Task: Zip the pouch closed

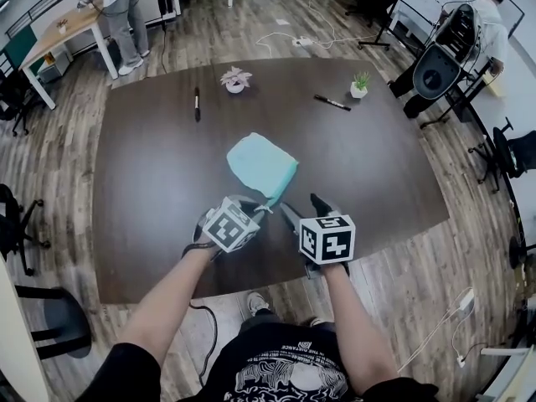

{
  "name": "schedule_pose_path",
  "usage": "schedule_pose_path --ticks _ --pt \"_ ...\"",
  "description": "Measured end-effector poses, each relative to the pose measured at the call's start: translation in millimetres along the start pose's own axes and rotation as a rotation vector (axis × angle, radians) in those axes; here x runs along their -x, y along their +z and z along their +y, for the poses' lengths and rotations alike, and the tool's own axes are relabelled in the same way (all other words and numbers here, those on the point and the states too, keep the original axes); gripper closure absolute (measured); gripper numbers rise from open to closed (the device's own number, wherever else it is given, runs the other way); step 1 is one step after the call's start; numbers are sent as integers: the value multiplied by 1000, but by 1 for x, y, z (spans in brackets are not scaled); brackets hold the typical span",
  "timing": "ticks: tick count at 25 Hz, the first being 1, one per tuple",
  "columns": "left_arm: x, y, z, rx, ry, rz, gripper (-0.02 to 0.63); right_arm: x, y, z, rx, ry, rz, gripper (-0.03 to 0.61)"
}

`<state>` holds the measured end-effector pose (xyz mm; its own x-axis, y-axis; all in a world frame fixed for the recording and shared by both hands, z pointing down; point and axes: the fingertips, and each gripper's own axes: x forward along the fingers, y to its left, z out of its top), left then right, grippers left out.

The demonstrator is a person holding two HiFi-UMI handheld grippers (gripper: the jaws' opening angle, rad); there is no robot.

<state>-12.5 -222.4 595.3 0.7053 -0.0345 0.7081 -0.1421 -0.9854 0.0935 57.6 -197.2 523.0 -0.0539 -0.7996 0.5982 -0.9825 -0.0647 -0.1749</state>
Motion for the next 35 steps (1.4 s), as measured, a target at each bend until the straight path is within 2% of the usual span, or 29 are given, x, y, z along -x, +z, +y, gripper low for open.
schedule_pose_path --ticks 3,6,12,18,23,35 --pt "4 0 1 28 -7 -11 586 2 2 4 -3 3 -8 253" --pt "4 2 -4 77 -30 -25 589 7 5 2 -2 0 -18 253" --pt "19 14 0 292 -51 -136 591 12 8 1 -12 4 -37 253" --pt "31 23 0 393 -34 -199 591 10 15 2 -13 46 -44 255" --pt "39 29 -6 422 -19 -220 591 9 21 11 25 114 -53 256" --pt "46 54 -8 409 72 -214 591 10 42 15 163 335 -83 273"
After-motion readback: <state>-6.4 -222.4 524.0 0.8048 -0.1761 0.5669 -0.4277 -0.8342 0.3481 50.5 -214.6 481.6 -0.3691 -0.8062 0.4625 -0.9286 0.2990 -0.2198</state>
